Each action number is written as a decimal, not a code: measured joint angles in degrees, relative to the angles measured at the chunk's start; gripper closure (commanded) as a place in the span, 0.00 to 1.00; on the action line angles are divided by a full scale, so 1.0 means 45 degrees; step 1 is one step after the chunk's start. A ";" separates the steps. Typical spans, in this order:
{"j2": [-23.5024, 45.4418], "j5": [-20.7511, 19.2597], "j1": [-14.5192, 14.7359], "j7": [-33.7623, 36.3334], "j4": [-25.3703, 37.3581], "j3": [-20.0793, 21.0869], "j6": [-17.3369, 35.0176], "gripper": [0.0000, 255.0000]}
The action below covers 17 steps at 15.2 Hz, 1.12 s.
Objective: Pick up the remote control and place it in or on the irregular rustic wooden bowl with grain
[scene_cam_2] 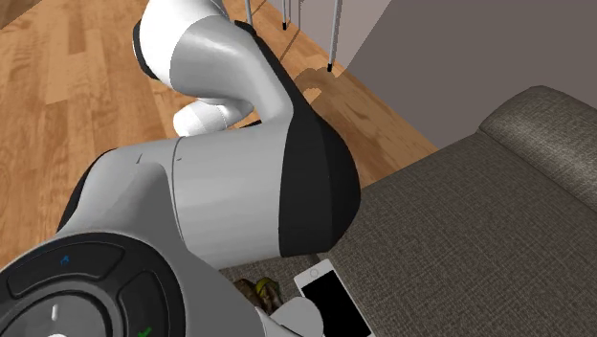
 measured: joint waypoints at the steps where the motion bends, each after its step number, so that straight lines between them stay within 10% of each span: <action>1: -0.0046 -0.0023 0.0039 0.0013 -0.0214 0.0006 0.0172 1.00; 13: -0.0356 -0.0164 0.0248 0.0029 -0.1727 0.0029 0.1406 1.00; 14: -0.0357 -0.0164 0.0248 0.0029 -0.1729 0.0029 0.1407 0.00; 17: -0.0359 -0.0164 0.0248 0.0029 -0.1728 0.0029 0.1410 0.00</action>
